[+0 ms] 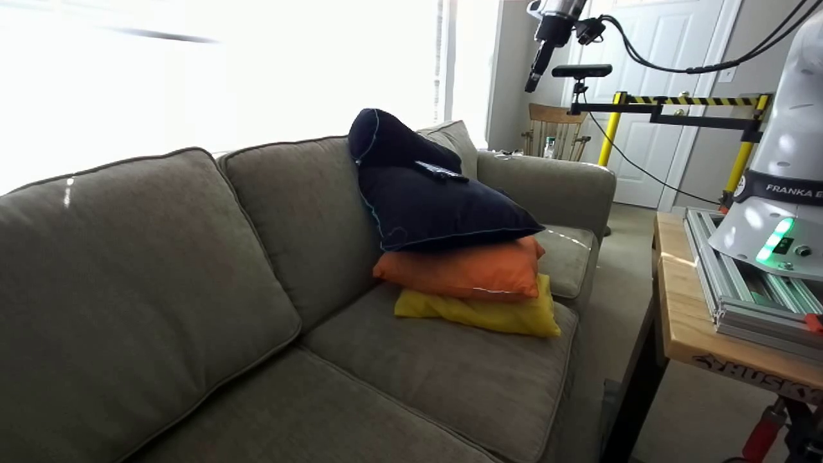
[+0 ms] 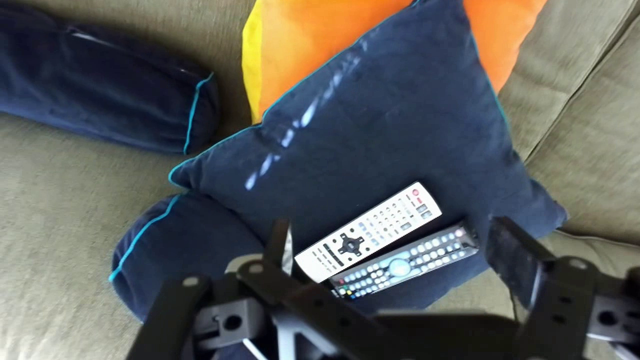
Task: Place the topmost pillow on the right side of the sofa.
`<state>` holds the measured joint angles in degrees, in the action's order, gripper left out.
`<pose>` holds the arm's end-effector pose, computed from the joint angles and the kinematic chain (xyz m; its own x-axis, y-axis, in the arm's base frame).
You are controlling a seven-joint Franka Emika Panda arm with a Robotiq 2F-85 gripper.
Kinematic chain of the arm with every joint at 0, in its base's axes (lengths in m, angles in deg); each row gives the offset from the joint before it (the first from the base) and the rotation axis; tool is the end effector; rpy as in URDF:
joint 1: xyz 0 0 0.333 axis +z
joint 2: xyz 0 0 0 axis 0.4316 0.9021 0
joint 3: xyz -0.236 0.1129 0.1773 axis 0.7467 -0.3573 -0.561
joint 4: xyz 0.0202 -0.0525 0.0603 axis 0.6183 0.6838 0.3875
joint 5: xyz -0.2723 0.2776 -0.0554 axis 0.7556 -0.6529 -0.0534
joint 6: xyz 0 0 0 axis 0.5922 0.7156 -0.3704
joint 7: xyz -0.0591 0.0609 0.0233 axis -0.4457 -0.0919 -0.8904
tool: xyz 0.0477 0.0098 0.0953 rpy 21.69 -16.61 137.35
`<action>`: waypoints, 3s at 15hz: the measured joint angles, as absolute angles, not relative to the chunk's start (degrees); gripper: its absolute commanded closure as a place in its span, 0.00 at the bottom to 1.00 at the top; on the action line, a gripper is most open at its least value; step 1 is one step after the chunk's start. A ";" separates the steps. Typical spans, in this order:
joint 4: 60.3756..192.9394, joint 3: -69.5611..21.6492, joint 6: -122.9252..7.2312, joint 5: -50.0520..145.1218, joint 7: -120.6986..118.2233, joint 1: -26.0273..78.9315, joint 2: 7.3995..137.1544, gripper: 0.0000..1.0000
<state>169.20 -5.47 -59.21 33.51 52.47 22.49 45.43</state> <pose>0.4468 -0.2141 0.4144 0.9236 0.2659 0.2762 0.2831 -0.9588 -0.0238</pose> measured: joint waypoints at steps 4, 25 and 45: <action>168.58 -6.80 -59.52 33.32 52.47 21.45 46.81 0.00; 158.31 -13.29 -70.21 23.84 79.03 16.90 62.78 0.00; 134.87 -30.16 -82.13 21.01 88.15 3.40 88.94 0.00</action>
<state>134.87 -30.16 -82.13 21.01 88.15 3.40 88.94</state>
